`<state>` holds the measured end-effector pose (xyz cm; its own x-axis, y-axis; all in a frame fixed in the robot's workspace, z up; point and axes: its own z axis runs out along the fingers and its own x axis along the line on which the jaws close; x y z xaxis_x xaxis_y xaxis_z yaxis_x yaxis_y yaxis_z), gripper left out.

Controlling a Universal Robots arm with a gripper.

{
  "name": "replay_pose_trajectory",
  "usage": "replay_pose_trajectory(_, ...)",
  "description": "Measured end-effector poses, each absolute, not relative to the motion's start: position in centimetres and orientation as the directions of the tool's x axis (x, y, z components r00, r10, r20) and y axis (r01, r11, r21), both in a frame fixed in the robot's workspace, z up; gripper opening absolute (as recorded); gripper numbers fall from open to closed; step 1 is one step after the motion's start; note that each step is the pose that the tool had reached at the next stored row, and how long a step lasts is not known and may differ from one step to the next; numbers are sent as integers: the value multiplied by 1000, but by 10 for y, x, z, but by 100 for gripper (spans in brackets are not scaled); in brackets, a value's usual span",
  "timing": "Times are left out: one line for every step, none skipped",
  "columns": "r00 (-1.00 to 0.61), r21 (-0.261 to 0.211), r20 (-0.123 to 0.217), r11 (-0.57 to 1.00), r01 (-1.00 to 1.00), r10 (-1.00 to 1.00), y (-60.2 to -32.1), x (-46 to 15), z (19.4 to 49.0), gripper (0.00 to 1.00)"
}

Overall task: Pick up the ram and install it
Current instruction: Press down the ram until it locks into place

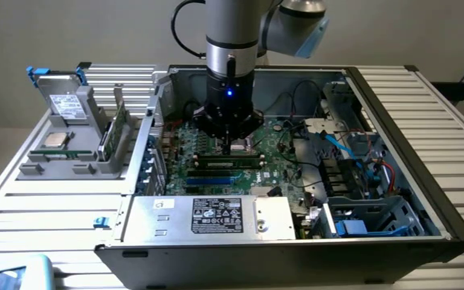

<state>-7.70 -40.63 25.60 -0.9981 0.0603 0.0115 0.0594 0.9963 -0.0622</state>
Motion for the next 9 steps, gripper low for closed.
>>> replay_pose_trajectory(-998,-63,5,996,64,64,-406,-77,256,11)
replay_pose_trajectory(-998,-63,-2,996,67,67,-406,-77,256,11)
replay_pose_trajectory(-998,-63,-8,996,69,68,-406,-77,256,11)
replay_pose_trajectory(-998,-63,-12,996,69,69,-406,-77,256,11)
replay_pose_trajectory(-998,-63,-12,996,69,69,-406,-77,256,11)
replay_pose_trajectory(-998,-63,-12,996,69,69,-406,-77,256,11)
replay_pose_trajectory(-998,-63,-12,996,69,69,-406,-77,256,11)
replay_pose_trajectory(-998,-63,-12,996,70,69,-406,-77,256,11)
replay_pose_trajectory(-998,-63,-12,996,70,69,-406,-77,256,11)
